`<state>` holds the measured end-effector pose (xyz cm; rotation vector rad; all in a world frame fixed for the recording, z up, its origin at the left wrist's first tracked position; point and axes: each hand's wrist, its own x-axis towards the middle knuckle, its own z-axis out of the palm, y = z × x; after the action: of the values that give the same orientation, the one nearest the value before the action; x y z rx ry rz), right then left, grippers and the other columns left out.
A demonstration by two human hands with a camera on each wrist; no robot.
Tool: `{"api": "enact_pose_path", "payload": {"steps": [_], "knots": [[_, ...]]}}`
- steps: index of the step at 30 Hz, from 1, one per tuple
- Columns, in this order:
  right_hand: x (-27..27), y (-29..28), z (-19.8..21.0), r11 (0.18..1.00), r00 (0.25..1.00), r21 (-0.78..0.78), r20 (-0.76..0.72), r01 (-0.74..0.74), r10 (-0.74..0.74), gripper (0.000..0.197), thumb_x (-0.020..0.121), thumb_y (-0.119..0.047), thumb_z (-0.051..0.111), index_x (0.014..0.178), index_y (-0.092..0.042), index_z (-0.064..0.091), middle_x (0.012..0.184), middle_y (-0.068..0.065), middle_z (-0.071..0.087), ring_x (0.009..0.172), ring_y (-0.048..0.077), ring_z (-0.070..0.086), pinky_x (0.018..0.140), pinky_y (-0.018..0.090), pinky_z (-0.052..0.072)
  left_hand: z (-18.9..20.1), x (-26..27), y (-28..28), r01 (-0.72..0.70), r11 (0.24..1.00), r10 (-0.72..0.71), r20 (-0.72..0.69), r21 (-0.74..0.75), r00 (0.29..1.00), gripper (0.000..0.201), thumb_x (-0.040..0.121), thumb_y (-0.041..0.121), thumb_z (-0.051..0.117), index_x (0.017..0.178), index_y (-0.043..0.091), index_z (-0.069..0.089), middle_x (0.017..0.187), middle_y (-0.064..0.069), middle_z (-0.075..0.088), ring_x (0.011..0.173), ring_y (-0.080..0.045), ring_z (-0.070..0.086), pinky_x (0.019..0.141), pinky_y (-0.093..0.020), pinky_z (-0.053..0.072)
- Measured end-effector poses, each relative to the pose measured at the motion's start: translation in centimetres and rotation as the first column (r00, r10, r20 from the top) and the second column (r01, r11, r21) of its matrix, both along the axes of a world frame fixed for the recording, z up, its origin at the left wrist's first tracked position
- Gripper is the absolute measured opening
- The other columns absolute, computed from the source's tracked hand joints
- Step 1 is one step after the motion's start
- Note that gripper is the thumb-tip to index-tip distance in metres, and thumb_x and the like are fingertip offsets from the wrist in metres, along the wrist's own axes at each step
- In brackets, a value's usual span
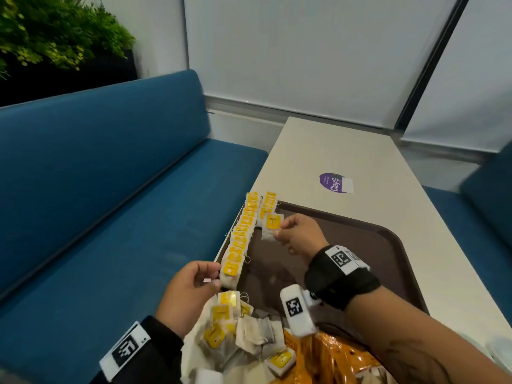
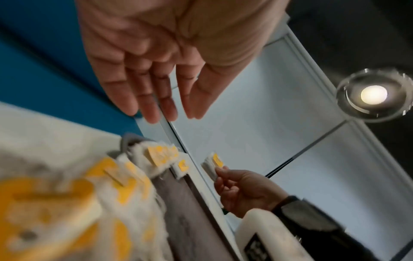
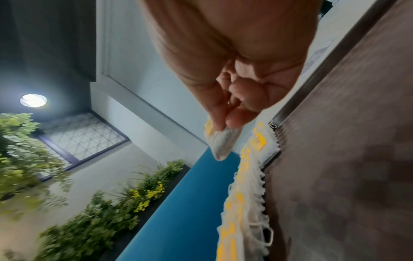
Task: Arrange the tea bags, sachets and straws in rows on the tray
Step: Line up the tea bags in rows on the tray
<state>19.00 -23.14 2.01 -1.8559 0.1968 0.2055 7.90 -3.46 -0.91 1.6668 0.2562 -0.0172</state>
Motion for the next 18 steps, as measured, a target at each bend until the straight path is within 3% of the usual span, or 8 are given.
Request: {"api": "enact_pose_path", "payload": {"steps": [3, 7, 9, 12, 15, 18], "knots": [[3.0, 0.7, -1.6, 0.999, 0.998, -0.033, -0.057, 0.027, -0.029, 0.027, 0.082, 0.009, 0.061, 0.073, -0.014, 0.049, 0.067, 0.01, 0.058, 0.051, 0.015, 0.049, 0.041, 0.022, 0.032, -1.7, 1.1, 1.3, 0.053, 0.975, -0.038, -0.076, 0.215, 0.996, 0.025, 0.087, 0.001, 0.058, 0.093, 0.025, 0.06, 0.096, 0.0, 0.064, 0.087, -0.019, 0.061, 0.071, -0.026, 0.046], [6.3, 1.4, -3.3, 0.993, 0.99, -0.11, -0.13, 0.04, -0.055, 0.029, 0.08, 0.008, 0.062, 0.067, -0.015, 0.05, 0.075, 0.013, 0.059, 0.07, 0.027, 0.057, 0.046, 0.026, 0.036, -3.4, 2.0, 1.7, 0.184, 0.927, -0.122, -0.199, 0.327, 0.972, 0.03, 0.089, 0.011, 0.059, 0.116, 0.023, 0.059, 0.109, -0.005, 0.062, 0.102, -0.022, 0.059, 0.082, -0.028, 0.046], [7.3, 1.5, -3.6, 0.988, 0.984, -0.157, -0.172, 0.01, -0.037, 0.029, 0.082, 0.005, 0.063, 0.066, -0.016, 0.05, 0.069, 0.009, 0.058, 0.067, 0.024, 0.06, 0.046, 0.026, 0.039, -3.6, 2.2, 1.4, 0.22, 0.912, -0.152, -0.213, 0.345, 0.965, 0.032, 0.09, 0.01, 0.058, 0.12, 0.021, 0.057, 0.114, 0.001, 0.055, 0.107, -0.018, 0.054, 0.087, -0.024, 0.041], [8.1, 1.7, -3.9, 0.976, 0.985, -0.215, -0.173, -0.032, -0.006, 0.025, 0.085, -0.004, 0.062, 0.068, -0.02, 0.053, 0.063, 0.0, 0.056, 0.039, 0.005, 0.055, 0.04, 0.018, 0.043, -3.7, 2.5, 1.2, 0.243, 0.906, -0.175, -0.216, 0.346, 0.961, 0.037, 0.09, 0.006, 0.057, 0.126, 0.012, 0.055, 0.123, 0.006, 0.044, 0.113, -0.019, 0.051, 0.097, -0.027, 0.041], [8.7, 2.0, -4.4, 0.959, 0.991, -0.279, -0.137, -0.049, 0.011, 0.024, 0.087, -0.006, 0.059, 0.068, -0.019, 0.053, 0.065, 0.0, 0.057, 0.051, 0.01, 0.055, 0.05, 0.019, 0.048, -3.7, 2.6, 1.2, 0.251, 0.901, -0.179, -0.222, 0.354, 0.958, 0.039, 0.09, 0.006, 0.057, 0.128, 0.01, 0.054, 0.126, 0.006, 0.043, 0.119, -0.019, 0.049, 0.106, -0.033, 0.038], [9.4, 2.7, -4.6, 0.942, 0.99, -0.331, -0.138, -0.062, 0.017, 0.024, 0.087, -0.006, 0.058, 0.067, -0.018, 0.052, 0.068, 0.003, 0.058, 0.057, 0.015, 0.056, 0.06, 0.025, 0.052, -3.7, 2.6, 1.2, 0.239, 0.909, -0.171, -0.219, 0.34, 0.961, 0.038, 0.09, 0.006, 0.057, 0.128, 0.011, 0.054, 0.129, 0.005, 0.044, 0.118, -0.018, 0.049, 0.105, -0.032, 0.039]]}}
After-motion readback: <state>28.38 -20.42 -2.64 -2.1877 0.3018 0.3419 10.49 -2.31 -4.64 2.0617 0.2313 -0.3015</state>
